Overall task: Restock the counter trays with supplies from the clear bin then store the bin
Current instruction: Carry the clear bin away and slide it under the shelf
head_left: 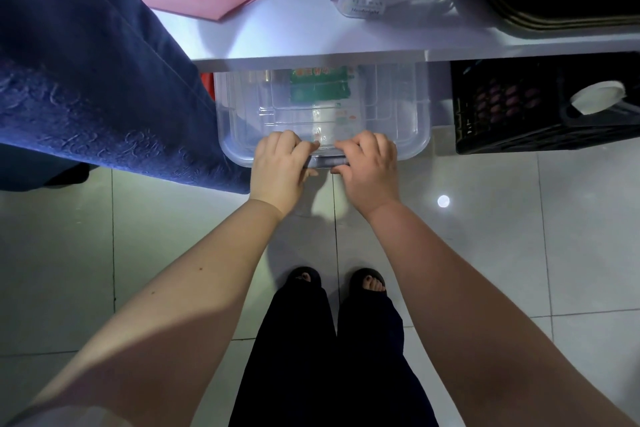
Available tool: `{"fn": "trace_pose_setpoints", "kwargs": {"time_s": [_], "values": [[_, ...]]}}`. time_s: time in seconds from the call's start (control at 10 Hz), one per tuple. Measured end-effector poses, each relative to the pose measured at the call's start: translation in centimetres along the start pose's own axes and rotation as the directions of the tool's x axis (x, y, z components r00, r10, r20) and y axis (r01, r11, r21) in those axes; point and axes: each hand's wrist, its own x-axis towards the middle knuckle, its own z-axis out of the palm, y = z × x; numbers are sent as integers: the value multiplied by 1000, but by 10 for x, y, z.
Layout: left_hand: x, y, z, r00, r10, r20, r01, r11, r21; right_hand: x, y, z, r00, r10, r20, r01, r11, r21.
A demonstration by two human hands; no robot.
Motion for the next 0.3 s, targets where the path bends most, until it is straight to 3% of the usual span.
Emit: {"fn": "trace_pose_setpoints", "kwargs": {"time_s": [0.2,0.3], "values": [[4,9,-9,996,-32,79,28,998,53,1,-4,-7,999,12,34,-13,1000,16],[8,16,-17,987,-53,152,33,990,134,7,-11,-20,984,44,173,-45,999,1]]}}
